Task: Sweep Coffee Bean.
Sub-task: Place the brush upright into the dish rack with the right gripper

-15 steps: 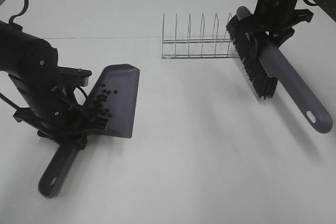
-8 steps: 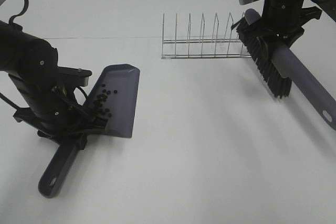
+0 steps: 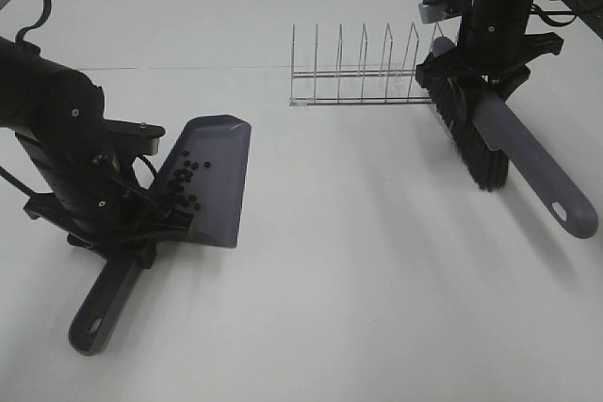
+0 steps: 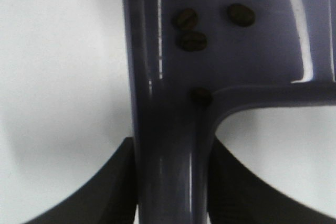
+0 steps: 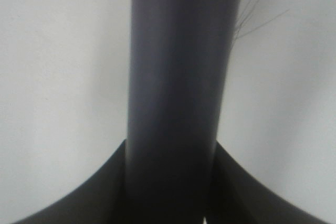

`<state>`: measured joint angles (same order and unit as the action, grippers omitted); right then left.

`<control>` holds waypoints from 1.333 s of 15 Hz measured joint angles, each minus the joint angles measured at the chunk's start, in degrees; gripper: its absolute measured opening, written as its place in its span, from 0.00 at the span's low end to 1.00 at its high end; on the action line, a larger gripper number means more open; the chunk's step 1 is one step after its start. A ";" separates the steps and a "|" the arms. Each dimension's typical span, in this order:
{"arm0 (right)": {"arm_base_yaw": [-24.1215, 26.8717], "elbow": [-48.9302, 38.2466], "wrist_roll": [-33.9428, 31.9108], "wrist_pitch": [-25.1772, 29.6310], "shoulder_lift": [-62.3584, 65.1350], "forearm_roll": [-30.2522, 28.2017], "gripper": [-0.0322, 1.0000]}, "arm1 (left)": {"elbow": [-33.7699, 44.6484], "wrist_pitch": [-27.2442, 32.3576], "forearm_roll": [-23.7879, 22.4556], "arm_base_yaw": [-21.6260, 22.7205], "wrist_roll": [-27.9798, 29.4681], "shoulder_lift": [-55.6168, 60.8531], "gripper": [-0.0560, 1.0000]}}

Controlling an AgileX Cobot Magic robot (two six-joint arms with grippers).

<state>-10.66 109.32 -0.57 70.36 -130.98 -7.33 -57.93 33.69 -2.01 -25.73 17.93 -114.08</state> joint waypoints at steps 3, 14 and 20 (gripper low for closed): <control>0.00 1.38 0.00 -0.06 -0.17 0.63 0.33 | 0.00 0.00 0.00 0.00 0.00 0.00 0.39; 0.00 10.66 -0.52 0.23 -5.90 0.29 0.33 | 0.00 0.00 0.00 0.00 -0.06 0.00 0.39; 0.17 20.68 -1.09 0.23 -12.43 1.20 0.33 | 0.00 0.00 0.00 0.00 -0.86 0.00 0.39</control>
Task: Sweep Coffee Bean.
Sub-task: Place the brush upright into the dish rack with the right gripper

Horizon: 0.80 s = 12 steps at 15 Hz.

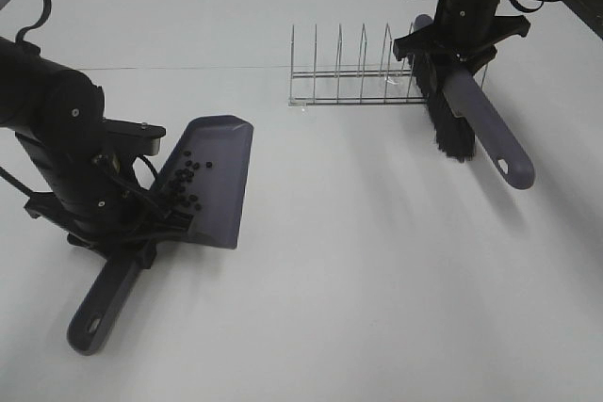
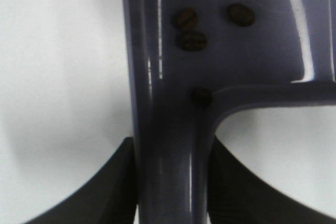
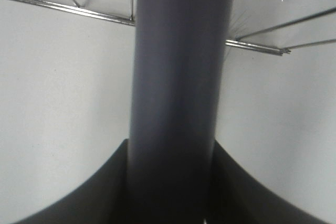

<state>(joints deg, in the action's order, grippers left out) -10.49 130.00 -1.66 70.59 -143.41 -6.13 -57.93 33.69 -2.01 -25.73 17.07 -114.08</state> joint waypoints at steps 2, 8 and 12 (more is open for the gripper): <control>0.00 1.89 -0.57 -0.23 -0.97 -0.17 0.33 | 0.00 0.00 0.00 0.00 0.00 0.00 0.39; 0.00 4.18 -2.18 -0.11 -1.83 -0.17 0.33 | 0.00 0.00 0.00 0.00 -0.23 0.00 0.39; 0.00 4.18 -4.01 -0.17 -1.83 -0.34 0.74 | 0.00 0.00 0.00 0.00 -0.23 0.00 0.39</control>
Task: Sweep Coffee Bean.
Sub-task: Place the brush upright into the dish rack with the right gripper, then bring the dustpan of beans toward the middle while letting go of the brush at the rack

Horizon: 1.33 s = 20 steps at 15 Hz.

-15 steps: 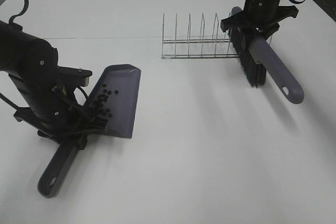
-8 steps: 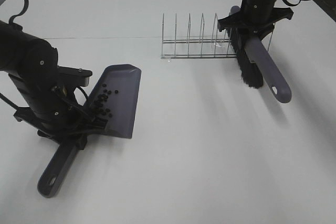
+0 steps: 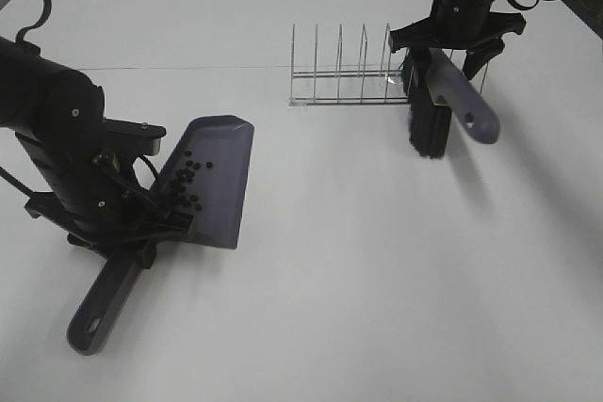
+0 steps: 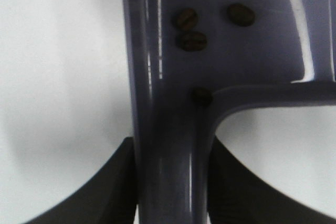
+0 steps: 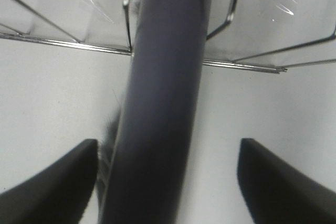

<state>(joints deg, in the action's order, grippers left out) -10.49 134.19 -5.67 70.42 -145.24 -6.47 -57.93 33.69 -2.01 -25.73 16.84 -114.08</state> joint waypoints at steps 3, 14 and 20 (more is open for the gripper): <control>0.00 0.00 -0.06 0.00 0.00 -0.29 0.85 | 0.00 0.00 0.00 0.00 0.00 0.00 0.39; -0.11 -23.61 1.66 -0.63 23.32 4.30 0.82 | 0.00 0.11 0.00 0.00 0.00 0.00 0.39; -0.11 -62.05 1.72 -0.69 55.69 4.30 0.79 | 0.00 -0.11 0.23 0.00 0.00 0.00 0.39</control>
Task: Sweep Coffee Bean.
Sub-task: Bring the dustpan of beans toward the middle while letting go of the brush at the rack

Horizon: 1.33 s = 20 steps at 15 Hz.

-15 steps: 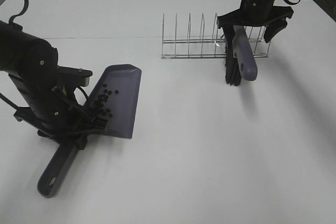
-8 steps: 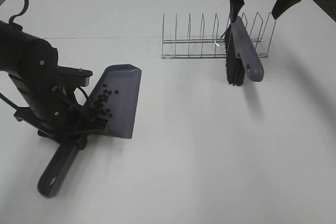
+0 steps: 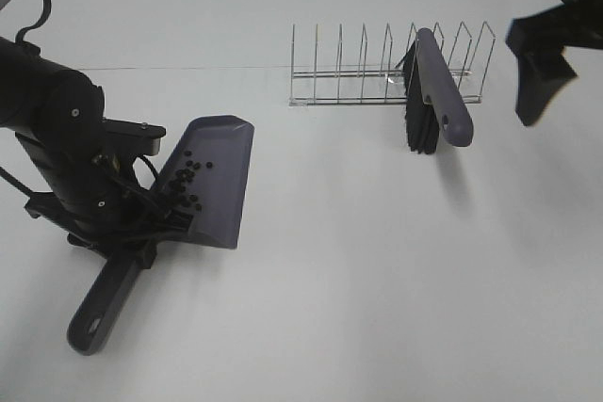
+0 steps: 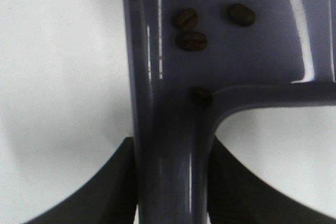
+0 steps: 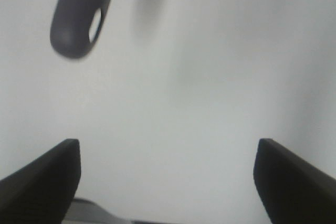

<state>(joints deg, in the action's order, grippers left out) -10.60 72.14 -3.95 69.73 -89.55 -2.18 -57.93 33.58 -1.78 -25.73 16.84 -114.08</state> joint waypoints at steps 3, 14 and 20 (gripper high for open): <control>0.00 -16.16 -1.66 -0.63 19.19 0.23 0.79 | -0.29 0.11 1.38 0.00 -0.17 0.00 0.39; 0.00 -38.79 -1.78 -0.23 60.05 6.02 0.79 | -7.91 1.60 5.84 -3.67 2.86 -3.72 0.38; 0.00 -39.02 -1.78 0.11 60.28 6.47 0.79 | -11.63 7.73 5.21 -3.67 1.78 -3.67 0.77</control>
<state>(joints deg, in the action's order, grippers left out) -10.60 33.12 -5.73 69.84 -29.28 4.30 -69.56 41.31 3.44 -29.39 18.62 -117.74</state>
